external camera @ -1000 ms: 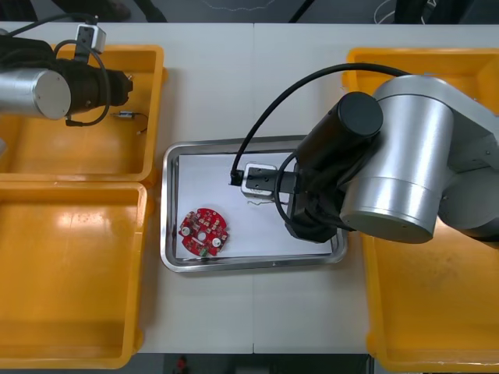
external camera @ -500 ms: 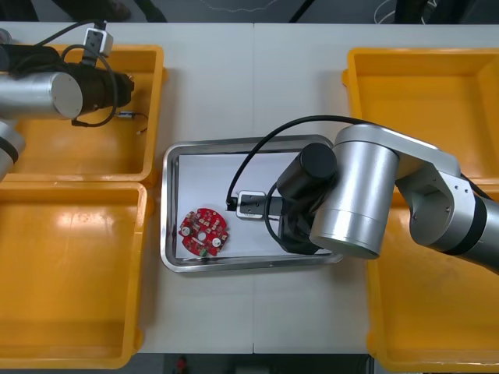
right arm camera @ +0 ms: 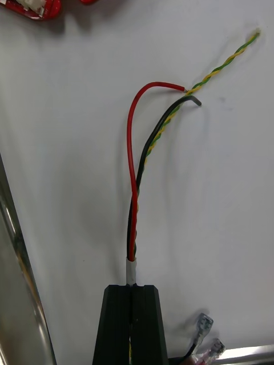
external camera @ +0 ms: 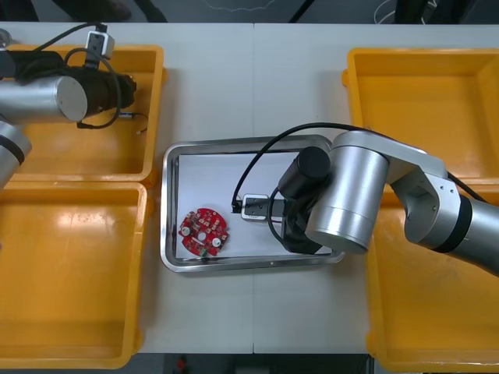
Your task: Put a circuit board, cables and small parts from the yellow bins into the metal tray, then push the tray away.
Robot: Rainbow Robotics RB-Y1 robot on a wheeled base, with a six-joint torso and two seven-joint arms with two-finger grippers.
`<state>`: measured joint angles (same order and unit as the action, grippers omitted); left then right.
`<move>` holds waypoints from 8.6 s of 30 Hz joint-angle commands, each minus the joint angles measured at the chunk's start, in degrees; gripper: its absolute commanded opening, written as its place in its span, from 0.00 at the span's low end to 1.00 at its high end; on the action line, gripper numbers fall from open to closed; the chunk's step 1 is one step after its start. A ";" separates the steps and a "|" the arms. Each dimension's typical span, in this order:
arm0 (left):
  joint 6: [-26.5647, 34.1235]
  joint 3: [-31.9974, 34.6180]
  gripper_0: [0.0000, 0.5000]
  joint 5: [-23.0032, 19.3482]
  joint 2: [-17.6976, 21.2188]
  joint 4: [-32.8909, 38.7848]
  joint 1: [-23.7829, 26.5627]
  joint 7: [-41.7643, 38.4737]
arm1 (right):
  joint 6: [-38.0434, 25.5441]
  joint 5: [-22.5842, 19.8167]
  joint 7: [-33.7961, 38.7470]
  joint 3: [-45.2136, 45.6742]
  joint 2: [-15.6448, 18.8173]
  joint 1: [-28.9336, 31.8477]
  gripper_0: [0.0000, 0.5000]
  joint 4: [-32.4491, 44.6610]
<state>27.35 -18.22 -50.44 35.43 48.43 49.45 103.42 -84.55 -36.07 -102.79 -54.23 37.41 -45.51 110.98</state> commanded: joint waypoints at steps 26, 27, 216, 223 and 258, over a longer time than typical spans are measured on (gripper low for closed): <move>19.76 3.46 0.00 -4.84 5.88 5.18 2.67 6.18 | -9.84 -4.54 -0.22 10.03 -2.78 -1.07 1.00 5.12; 20.64 3.89 0.00 -4.84 6.06 5.54 2.67 6.18 | -10.81 -4.80 -0.04 10.90 -2.96 -0.98 1.00 5.39; 31.01 7.59 1.00 -10.55 9.14 18.46 -3.05 39.93 | 15.03 -7.70 -7.86 33.23 4.95 1.66 0.00 -40.23; 26.26 5.74 1.00 -14.51 8.61 13.27 -3.05 47.84 | 5.98 -2.43 -6.72 37.45 4.95 1.66 0.00 -31.97; 21.95 0.91 1.00 -15.83 6.32 11.16 -3.05 50.04 | -25.45 -12.62 4.44 45.53 5.39 1.66 0.00 4.95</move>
<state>50.19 -16.68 -66.73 42.38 59.55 43.91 146.72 -109.64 -47.02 -96.08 -9.95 42.68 -43.79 112.99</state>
